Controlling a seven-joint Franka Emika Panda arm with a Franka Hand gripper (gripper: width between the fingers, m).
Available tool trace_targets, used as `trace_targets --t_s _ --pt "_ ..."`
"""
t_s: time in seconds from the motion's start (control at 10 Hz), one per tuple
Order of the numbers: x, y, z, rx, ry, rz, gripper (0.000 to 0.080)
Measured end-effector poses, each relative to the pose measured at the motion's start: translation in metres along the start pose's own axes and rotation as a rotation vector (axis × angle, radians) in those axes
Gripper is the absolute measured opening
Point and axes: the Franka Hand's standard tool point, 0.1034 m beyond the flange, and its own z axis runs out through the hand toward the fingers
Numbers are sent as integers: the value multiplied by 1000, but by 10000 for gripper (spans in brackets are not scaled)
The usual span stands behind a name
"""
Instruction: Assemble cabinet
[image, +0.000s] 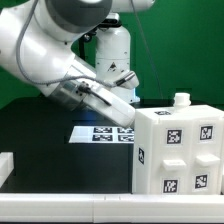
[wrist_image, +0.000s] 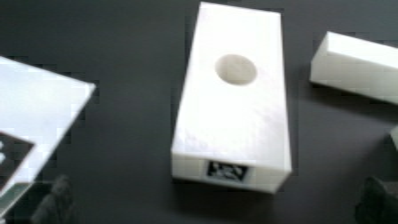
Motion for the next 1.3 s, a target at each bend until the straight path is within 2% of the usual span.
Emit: trace_targets --t_s 0.1,0.2,0.3,0.4,0.5,1.0,1.3 --pt "3 -1 2 5 20 2 796" --pt "6 2 16 19 24 25 796" --pt "8 6 30 2 22 40 796" --pt "9 2 40 11 25 48 796" --pt "9 -1 49 68 15 80 796" --pt "11 1 52 76 8 94 796" --pt "14 1 72 95 -9 133 796"
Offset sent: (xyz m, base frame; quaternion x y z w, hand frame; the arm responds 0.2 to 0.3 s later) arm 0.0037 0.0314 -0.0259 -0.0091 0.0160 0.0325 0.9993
